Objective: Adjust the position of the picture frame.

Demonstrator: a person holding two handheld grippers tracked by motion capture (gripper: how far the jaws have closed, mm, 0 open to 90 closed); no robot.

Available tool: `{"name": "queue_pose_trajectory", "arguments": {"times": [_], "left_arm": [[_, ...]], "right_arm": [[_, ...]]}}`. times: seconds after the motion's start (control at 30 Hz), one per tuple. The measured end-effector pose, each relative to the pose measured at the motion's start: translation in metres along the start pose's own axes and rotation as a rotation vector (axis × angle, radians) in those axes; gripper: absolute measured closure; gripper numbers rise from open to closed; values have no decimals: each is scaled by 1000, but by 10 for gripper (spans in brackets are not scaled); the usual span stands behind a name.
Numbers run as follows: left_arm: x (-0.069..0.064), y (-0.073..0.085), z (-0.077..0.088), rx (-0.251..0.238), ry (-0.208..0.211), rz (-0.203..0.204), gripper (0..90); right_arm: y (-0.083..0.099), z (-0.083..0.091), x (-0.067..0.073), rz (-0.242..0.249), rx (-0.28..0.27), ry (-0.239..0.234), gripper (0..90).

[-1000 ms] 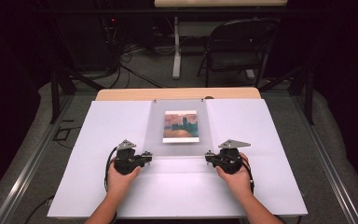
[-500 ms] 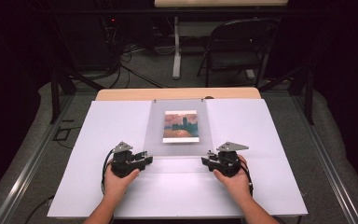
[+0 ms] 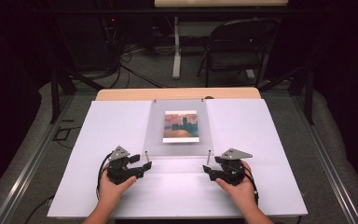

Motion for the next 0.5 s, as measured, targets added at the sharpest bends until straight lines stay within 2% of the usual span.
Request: {"name": "queue_pose_trajectory", "arguments": {"times": [0.23,0.5], "left_arm": [[-2,5,15,-16,-9,-27,352],[1,6,27,-57,-40,-32,337]], "right_arm": [[6,25,8,3,-30,-11,392],[11,59,-1,-13,-93,41,400]]}}
Point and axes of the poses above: each handheld gripper's, and its own axes: z roughly backward along the jaws, y roughly out of its underside, x roughly to its left, the point moved 4 cm from there along -z, roughly forward along the jaws, and after that the axes turned 7 degrees about -y, right-handed, at the moved point
